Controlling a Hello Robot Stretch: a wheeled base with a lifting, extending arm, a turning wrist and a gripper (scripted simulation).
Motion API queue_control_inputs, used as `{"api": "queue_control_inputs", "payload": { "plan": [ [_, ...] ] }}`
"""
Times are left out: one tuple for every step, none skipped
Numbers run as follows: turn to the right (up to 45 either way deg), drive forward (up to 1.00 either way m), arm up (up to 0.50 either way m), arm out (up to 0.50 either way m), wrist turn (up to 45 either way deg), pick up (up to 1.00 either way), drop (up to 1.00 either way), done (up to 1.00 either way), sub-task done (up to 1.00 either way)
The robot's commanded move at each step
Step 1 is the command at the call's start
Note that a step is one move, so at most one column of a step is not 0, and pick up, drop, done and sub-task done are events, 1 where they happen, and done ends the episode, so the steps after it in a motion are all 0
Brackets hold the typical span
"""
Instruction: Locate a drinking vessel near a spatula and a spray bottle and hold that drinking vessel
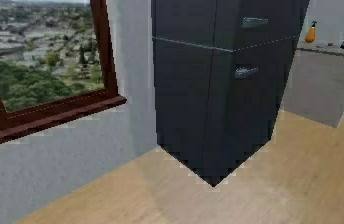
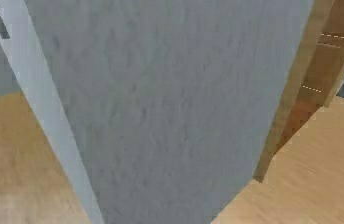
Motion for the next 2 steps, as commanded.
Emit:
{"api": "queue_control_inputs", "payload": {
  "plan": [
    [0.0,0.4,0.0,0.0,0.0,0.0,0.0,0.0,0.0],
    [45.0,0.0,0.0,0.0,0.0,0.0,0.0,0.0,0.0]
  ]
}}
